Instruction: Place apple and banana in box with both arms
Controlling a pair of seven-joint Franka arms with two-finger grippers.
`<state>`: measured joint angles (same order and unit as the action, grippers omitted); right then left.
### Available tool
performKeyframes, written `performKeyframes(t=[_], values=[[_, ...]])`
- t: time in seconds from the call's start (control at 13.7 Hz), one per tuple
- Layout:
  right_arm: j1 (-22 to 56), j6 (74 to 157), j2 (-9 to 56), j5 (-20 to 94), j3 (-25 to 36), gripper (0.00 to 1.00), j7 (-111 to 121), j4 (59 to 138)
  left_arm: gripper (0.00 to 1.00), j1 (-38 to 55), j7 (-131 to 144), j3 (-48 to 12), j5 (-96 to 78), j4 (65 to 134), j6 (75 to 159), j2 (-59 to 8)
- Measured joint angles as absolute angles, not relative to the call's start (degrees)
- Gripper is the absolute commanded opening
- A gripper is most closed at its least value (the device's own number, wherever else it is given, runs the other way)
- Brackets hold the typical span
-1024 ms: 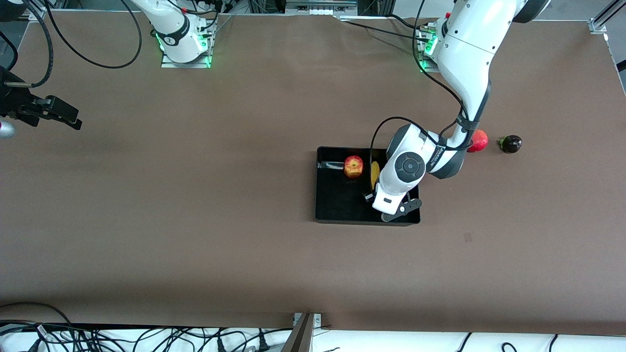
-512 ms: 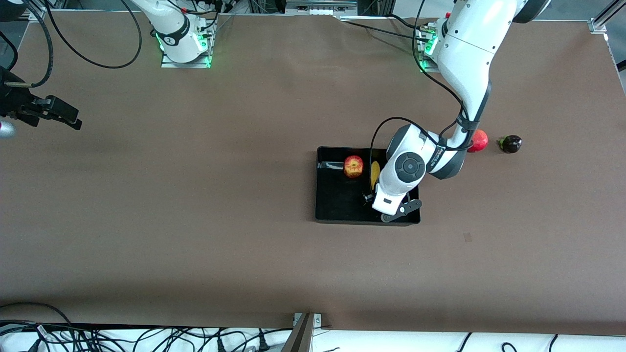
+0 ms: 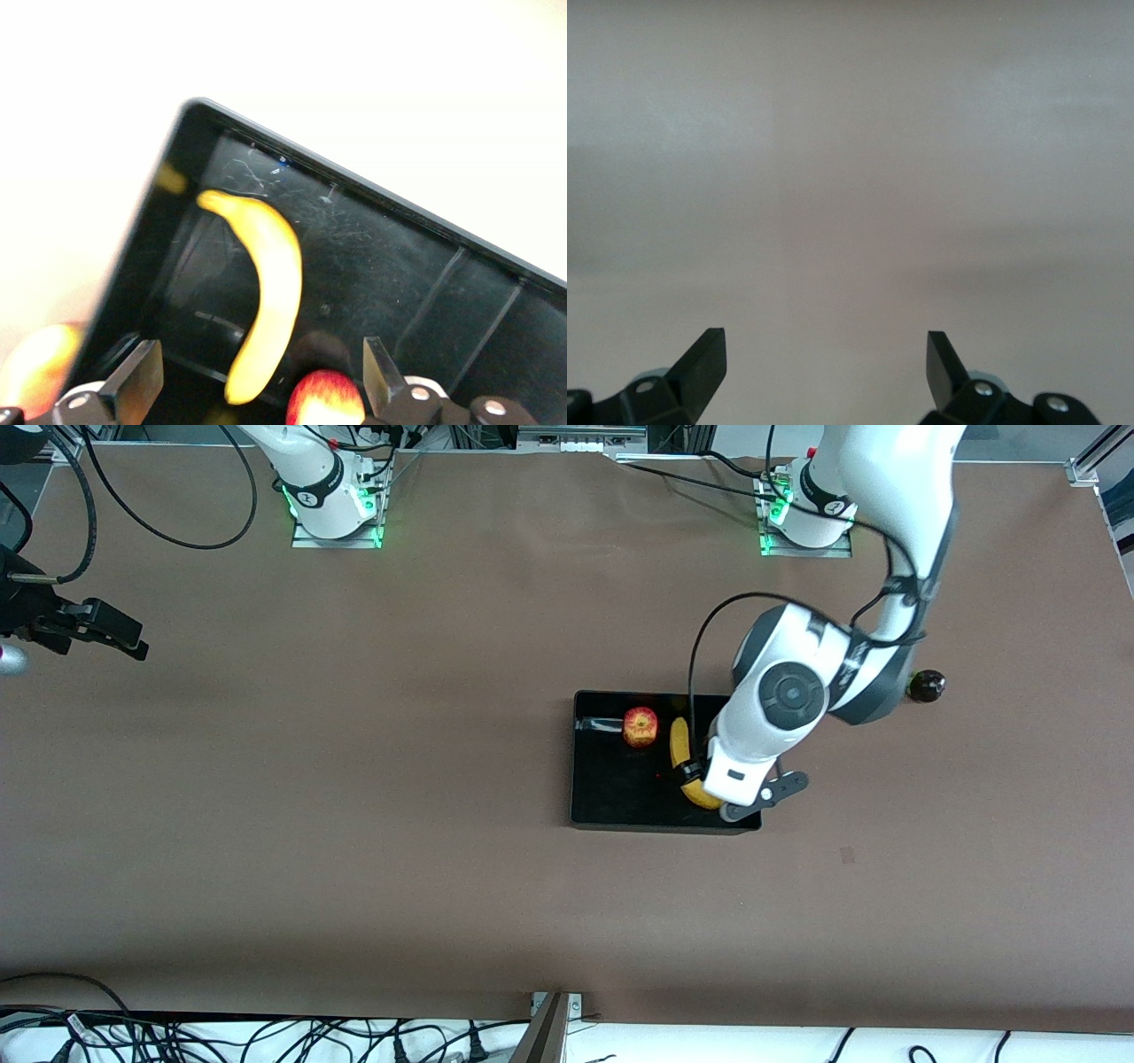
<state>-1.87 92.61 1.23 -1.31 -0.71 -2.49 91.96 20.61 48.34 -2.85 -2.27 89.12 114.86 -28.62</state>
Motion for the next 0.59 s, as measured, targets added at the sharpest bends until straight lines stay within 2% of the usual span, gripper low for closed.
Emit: performKeyframes(t=[0.59], values=[[-1.9, 92.6, 1.3, -1.3, -0.7, 1.00, -2.5, 91.9, 1.00, 6.6, 19.3, -2.6, -2.3, 89.3, 90.3, -9.1]])
